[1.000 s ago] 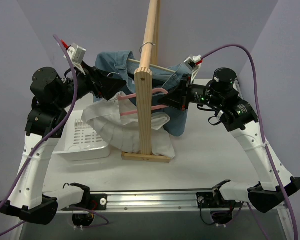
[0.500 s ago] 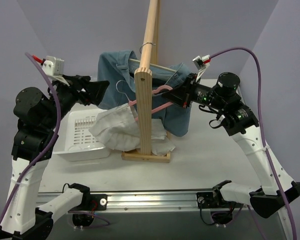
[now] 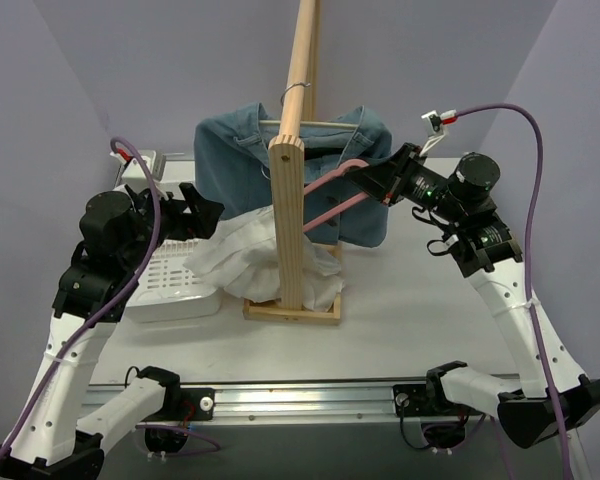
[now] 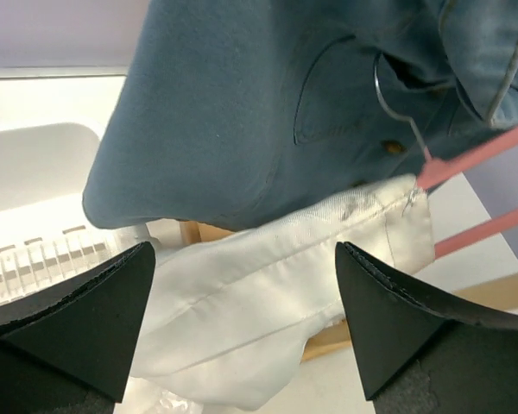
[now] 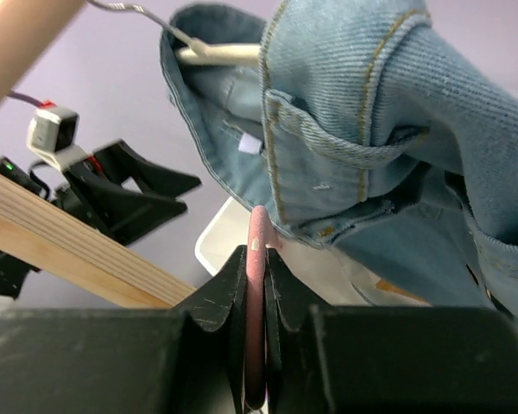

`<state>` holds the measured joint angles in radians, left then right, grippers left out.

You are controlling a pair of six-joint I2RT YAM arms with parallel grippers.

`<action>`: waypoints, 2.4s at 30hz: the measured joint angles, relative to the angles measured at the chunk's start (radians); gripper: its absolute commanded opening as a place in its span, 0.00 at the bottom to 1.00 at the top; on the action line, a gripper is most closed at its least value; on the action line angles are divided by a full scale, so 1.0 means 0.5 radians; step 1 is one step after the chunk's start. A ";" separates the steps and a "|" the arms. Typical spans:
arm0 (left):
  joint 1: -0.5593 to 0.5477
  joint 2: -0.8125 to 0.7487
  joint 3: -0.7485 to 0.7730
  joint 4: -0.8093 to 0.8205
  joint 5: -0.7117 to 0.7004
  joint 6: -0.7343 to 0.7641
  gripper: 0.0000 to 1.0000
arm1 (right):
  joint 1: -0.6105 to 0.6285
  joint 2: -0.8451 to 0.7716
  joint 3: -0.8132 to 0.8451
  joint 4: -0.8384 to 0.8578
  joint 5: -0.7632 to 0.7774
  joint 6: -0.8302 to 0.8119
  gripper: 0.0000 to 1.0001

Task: Remove the skirt from the hanger

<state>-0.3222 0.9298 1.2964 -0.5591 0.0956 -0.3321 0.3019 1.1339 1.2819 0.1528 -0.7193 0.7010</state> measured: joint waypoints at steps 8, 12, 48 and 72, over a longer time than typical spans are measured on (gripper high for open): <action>-0.013 -0.072 -0.146 0.034 0.397 0.028 0.94 | -0.070 -0.010 0.002 0.121 0.049 0.156 0.00; -0.033 -0.097 -0.236 0.034 0.534 0.059 0.94 | -0.070 0.036 0.017 0.166 0.053 0.224 0.00; -0.243 -0.005 -0.549 -0.087 -0.040 -0.021 0.02 | -0.101 0.084 0.281 -0.114 0.165 0.257 0.00; -0.147 0.031 -0.062 -0.163 -0.250 0.002 0.02 | -0.159 -0.188 0.125 -0.642 -0.012 -0.518 0.00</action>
<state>-0.3958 0.9455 1.2655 -0.6403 -0.0296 -0.3309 0.2222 1.0401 1.3445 -0.1680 -0.7254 0.4419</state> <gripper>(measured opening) 0.042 0.043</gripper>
